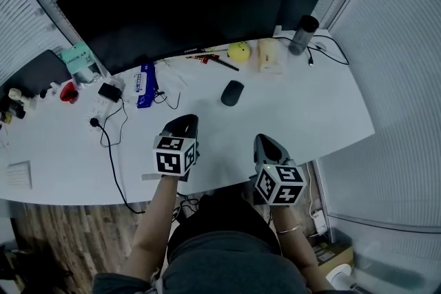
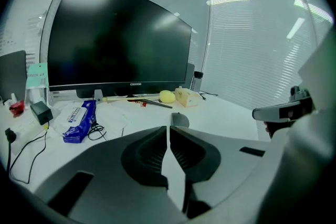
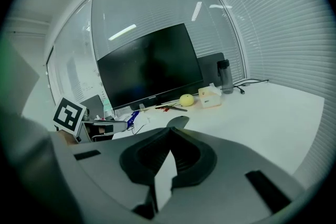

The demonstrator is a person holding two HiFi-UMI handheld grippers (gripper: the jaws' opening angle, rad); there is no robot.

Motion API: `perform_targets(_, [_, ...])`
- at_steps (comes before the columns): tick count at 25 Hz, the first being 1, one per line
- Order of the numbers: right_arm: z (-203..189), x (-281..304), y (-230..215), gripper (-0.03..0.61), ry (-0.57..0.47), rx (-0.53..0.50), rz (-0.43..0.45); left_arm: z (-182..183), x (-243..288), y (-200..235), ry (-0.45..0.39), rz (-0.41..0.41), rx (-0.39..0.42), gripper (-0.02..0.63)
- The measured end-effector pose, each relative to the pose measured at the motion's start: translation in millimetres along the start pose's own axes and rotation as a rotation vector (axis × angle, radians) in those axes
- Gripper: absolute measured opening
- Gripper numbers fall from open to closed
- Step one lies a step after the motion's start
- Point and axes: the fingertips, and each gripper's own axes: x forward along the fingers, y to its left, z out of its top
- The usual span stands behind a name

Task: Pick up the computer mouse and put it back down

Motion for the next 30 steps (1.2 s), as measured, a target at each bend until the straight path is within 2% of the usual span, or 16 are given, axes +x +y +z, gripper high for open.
perform_targets(10, [-1.3, -3.8, 17.5, 0.003, -0.008, -0.038, 0.003, -10.0, -27.7, 14.3, -0.016, 0.018, -0.043, 0.034])
perform_targets(14, [-1.6, -6.2, 20.8, 0.002, -0.019, -0.022, -0.009, -11.2, -36.4, 16.5, -0.029, 0.008, -0.065, 0.034])
perform_targets(30, [-8.5, -16.2, 35.9, 0.002, -0.02, -0.032, -0.027, -18.8, -60.6, 9.6, -0.037, -0.024, -0.059, 0.034])
